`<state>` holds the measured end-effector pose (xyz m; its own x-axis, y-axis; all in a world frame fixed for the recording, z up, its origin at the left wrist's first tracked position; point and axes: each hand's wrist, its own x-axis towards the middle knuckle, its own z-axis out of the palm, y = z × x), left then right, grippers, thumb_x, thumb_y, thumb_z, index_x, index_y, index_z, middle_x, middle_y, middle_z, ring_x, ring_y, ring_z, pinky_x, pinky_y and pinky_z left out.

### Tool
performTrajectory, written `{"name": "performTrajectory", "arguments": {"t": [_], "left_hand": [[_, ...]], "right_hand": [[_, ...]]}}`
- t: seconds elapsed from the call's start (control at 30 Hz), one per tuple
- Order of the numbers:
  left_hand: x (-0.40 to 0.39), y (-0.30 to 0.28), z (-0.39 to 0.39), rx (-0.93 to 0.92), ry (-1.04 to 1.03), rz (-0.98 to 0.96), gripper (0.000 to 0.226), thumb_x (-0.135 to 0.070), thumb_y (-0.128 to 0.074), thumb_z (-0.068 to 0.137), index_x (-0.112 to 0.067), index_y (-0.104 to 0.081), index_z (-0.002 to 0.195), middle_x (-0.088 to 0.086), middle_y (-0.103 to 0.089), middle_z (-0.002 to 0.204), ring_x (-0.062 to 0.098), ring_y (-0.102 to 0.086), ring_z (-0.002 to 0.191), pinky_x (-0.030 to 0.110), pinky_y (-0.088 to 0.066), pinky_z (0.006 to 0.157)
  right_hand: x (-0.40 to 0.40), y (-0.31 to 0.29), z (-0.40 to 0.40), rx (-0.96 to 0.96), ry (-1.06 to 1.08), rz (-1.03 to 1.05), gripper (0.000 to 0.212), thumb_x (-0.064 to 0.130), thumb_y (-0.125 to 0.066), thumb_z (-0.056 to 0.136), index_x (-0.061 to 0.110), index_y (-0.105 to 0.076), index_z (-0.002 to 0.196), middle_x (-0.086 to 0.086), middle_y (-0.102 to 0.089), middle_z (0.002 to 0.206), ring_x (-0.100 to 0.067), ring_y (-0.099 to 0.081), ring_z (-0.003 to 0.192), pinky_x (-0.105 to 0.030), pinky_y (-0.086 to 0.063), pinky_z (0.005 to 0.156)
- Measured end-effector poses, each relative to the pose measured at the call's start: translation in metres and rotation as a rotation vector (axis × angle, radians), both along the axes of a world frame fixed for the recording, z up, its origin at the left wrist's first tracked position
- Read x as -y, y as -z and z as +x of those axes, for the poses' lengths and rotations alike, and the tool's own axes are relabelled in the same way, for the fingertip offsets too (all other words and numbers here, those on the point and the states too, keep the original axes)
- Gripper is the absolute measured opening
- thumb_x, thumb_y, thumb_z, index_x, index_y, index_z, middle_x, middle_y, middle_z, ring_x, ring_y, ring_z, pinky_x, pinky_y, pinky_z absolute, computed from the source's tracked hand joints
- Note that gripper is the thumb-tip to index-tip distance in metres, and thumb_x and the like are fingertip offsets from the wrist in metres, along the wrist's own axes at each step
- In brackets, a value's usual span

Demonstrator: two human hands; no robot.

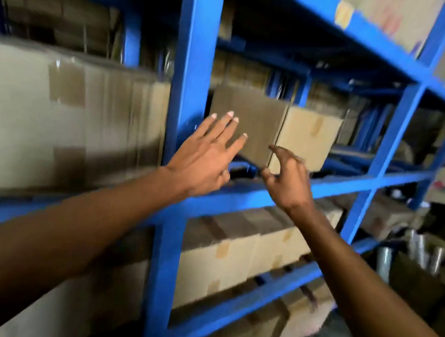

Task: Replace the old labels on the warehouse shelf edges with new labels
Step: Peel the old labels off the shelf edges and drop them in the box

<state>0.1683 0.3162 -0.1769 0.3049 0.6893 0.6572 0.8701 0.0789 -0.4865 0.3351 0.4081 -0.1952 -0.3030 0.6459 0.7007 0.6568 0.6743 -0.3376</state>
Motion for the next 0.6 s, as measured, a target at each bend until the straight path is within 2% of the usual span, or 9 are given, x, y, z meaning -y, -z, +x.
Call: {"name": "performTrajectory", "arguments": {"t": [0.13, 0.27, 0.4, 0.53, 0.6], "left_hand": [[-0.002, -0.083, 0.003, -0.056, 0.036, 0.162, 0.071, -0.03, -0.051, 0.081, -0.009, -0.024, 0.144, 0.02, -0.018, 0.154, 0.032, -0.009, 0.144, 0.044, -0.003, 0.117], [-0.013, -0.15, 0.012, -0.105, 0.016, 0.281, 0.073, -0.032, -0.053, 0.081, -0.009, -0.024, 0.144, 0.018, -0.019, 0.155, 0.03, -0.01, 0.144, 0.044, -0.005, 0.116], [-0.031, -0.19, 0.018, -0.164, -0.021, 0.352, 0.072, -0.032, -0.054, 0.08, -0.008, -0.026, 0.142, 0.018, -0.022, 0.154, 0.03, -0.013, 0.144, 0.046, -0.007, 0.116], [-0.071, -0.23, 0.023, -0.143, -0.147, 0.325, 0.077, -0.036, -0.053, 0.082, -0.009, -0.017, 0.145, 0.017, -0.014, 0.156, 0.03, -0.007, 0.145, 0.046, -0.002, 0.116], [-0.086, -0.241, 0.018, -0.128, -0.254, 0.288, 0.082, -0.041, -0.051, 0.083, -0.011, -0.009, 0.147, 0.016, -0.005, 0.157, 0.029, 0.0, 0.145, 0.047, 0.002, 0.116]], "right_hand": [[0.002, -0.095, 0.018, -0.054, 0.088, 0.184, 0.048, 0.026, -0.056, 0.086, 0.014, -0.047, 0.132, -0.015, -0.052, 0.134, -0.034, -0.043, 0.124, -0.041, -0.034, 0.104], [-0.01, -0.167, 0.038, -0.122, 0.131, 0.299, 0.044, 0.028, -0.055, 0.087, 0.012, -0.051, 0.128, -0.015, -0.059, 0.127, -0.034, -0.052, 0.118, -0.048, -0.041, 0.1], [-0.039, -0.204, 0.053, -0.128, 0.191, 0.346, 0.029, 0.027, -0.053, 0.086, 0.009, -0.062, 0.107, -0.02, -0.066, 0.108, -0.038, -0.055, 0.105, -0.044, -0.042, 0.088], [-0.092, -0.234, 0.068, -0.148, 0.178, 0.345, 0.035, 0.025, -0.053, 0.087, 0.008, -0.06, 0.115, -0.018, -0.064, 0.118, -0.037, -0.052, 0.112, -0.045, -0.038, 0.095], [-0.115, -0.244, 0.071, -0.15, 0.177, 0.347, 0.032, 0.023, -0.052, 0.087, 0.005, -0.062, 0.111, -0.019, -0.064, 0.116, -0.038, -0.053, 0.11, -0.045, -0.038, 0.094]]}}
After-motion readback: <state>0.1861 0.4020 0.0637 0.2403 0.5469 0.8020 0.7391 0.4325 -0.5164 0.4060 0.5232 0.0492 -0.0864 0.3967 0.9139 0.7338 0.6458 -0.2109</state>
